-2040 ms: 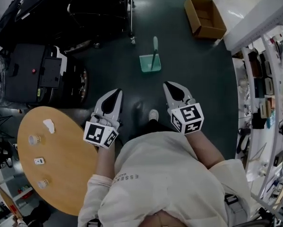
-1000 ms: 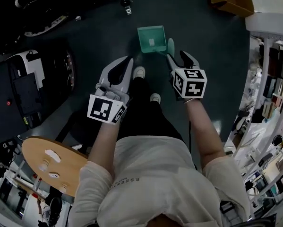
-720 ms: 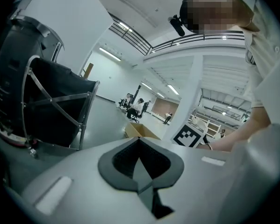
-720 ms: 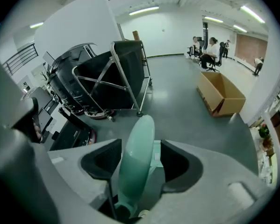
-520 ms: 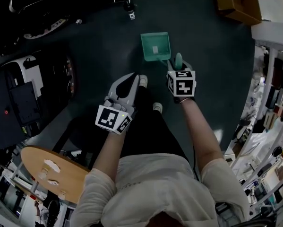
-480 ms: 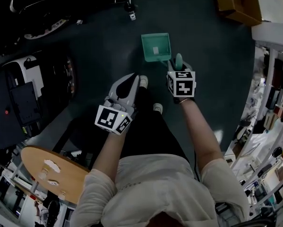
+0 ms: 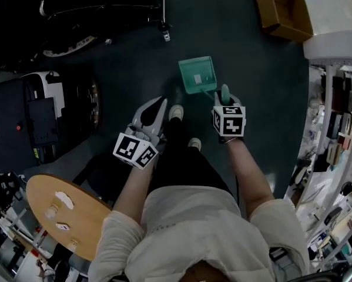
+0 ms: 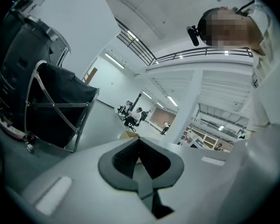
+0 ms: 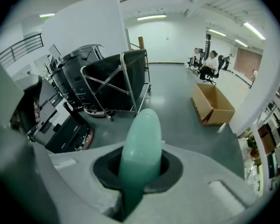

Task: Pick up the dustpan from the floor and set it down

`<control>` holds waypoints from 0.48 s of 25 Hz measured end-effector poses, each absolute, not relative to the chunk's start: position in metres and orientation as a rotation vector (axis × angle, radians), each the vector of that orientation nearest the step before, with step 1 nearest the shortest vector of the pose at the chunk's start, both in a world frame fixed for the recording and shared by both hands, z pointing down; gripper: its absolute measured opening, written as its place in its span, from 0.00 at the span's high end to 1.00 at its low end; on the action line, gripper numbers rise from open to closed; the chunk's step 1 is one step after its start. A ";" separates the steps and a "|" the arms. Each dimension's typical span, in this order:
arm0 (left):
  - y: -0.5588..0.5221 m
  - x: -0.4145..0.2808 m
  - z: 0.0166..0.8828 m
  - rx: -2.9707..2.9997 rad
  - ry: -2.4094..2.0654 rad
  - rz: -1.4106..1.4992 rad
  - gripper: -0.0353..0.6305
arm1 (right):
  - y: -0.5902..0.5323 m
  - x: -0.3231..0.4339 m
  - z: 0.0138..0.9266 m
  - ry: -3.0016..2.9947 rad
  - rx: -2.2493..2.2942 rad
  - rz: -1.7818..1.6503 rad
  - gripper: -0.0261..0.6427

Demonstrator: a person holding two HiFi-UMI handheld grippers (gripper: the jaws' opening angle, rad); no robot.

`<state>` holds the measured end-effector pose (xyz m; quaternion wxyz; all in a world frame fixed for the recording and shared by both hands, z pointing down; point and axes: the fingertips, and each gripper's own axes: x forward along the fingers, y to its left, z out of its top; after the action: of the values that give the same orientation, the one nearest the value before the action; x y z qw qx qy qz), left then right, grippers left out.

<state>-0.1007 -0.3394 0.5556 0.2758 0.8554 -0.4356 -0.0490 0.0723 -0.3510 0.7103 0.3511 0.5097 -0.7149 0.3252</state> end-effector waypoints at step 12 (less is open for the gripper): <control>-0.193 -0.059 0.496 2.444 -1.159 -0.063 0.94 | -0.208 0.121 0.593 -1.921 1.339 0.819 0.94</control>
<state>-0.0585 -0.1928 0.4962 0.2162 0.8819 -0.4183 -0.0227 0.1215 -0.2079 0.5933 0.3246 0.5105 -0.7325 0.3124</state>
